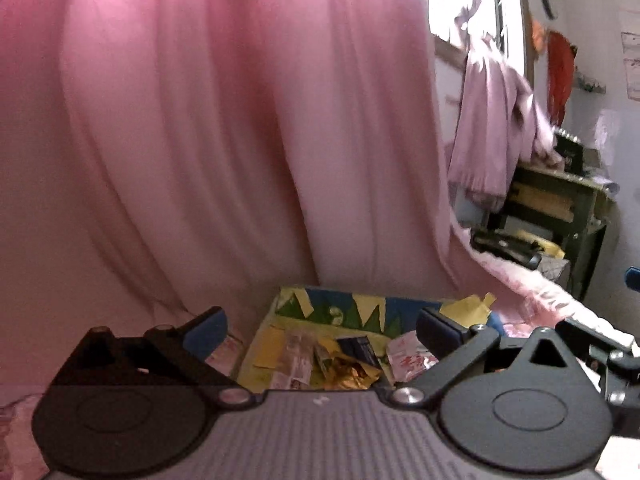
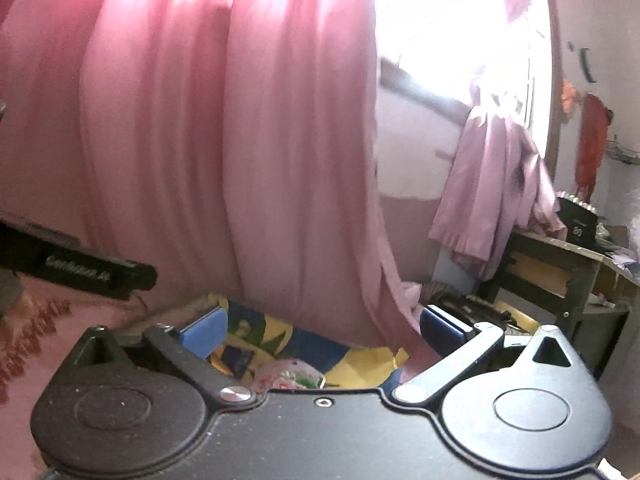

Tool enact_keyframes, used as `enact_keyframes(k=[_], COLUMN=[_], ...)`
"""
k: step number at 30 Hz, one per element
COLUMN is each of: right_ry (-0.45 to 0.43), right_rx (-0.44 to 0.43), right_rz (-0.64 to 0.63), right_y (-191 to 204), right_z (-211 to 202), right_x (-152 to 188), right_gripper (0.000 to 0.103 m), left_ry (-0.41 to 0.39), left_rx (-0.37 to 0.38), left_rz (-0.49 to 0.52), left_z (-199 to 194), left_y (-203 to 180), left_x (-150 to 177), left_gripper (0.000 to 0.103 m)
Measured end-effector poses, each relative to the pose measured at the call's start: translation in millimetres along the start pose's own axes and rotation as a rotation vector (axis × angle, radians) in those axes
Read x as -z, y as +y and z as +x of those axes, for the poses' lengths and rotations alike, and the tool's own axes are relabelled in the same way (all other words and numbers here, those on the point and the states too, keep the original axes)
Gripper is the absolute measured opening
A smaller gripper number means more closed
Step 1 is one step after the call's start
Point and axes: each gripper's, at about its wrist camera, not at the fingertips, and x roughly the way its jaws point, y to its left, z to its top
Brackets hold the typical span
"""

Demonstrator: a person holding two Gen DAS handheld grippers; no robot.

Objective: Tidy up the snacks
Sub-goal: 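Carry the gold wrapper and dark meat pack into the tray and release both, then withdraw both tools back over the crumbly snack bag and orange ball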

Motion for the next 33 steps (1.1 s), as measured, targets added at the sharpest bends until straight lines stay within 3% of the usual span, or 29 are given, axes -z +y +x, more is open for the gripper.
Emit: enact_keyframes(k=[7,14,21,33], right_ry=[-0.025,0.006,0.103,0.234], right_rx=[-0.014,-0.021,-0.052,-0.062], right_rz=[0.087,0.195,0.294,0.326], right_y=[-12.7,-24.3,-28.3,-17.7], right_z=[-59.4,-100.4,-120.5,-131.6], right_x=[0.8,7.4,21.1,34.7], right_gripper=[0.102,0.102,0.102,0.102], left_ry=[-0.064,-0.024,0.024,0.091], left_rx=[0.002,0.005,-0.011,-0.044], left_rz=[0.032,0.075,0.091,0.074], left_z=[-60.4,-98.6,-128.7,-159.3], left_y=[-12.5,-23.0,-20.7,-11.4], left_x=[7.9,29.4,48.2,67.8], left_gripper=[0.103,0.103,0.103,0.103])
